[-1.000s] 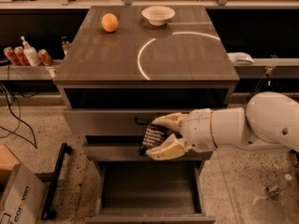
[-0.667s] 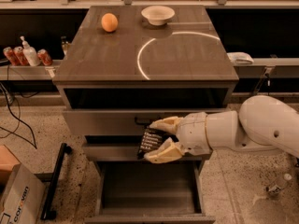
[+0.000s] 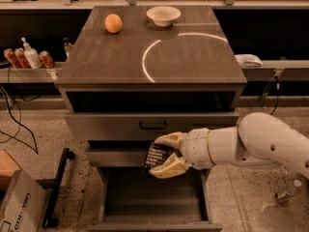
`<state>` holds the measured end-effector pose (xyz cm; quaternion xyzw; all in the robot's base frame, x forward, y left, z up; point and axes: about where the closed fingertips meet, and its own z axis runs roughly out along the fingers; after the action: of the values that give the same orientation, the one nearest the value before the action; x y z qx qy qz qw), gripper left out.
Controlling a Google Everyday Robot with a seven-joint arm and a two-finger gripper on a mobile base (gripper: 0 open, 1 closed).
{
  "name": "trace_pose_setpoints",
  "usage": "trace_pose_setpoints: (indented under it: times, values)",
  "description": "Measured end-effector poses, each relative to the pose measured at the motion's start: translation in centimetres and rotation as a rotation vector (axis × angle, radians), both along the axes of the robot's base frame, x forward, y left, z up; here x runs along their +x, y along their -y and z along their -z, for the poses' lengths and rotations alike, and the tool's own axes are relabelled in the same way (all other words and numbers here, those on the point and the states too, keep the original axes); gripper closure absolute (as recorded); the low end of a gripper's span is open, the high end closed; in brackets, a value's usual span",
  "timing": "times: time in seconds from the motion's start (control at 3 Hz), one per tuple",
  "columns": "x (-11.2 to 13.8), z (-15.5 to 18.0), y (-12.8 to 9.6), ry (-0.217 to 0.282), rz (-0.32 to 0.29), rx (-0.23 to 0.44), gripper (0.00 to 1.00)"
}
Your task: Place rxbar chocolate into bottom drawer
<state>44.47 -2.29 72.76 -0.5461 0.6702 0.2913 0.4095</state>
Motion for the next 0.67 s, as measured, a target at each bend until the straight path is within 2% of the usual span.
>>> trace_pose_setpoints:
  times: [0.33,0.67]
  values:
    - [0.5,2.6,0.3,-0.02,0.013,0.027,1.0]
    - [1.1,6.7,0.9,-0.07,0.036,0.063,1.0]
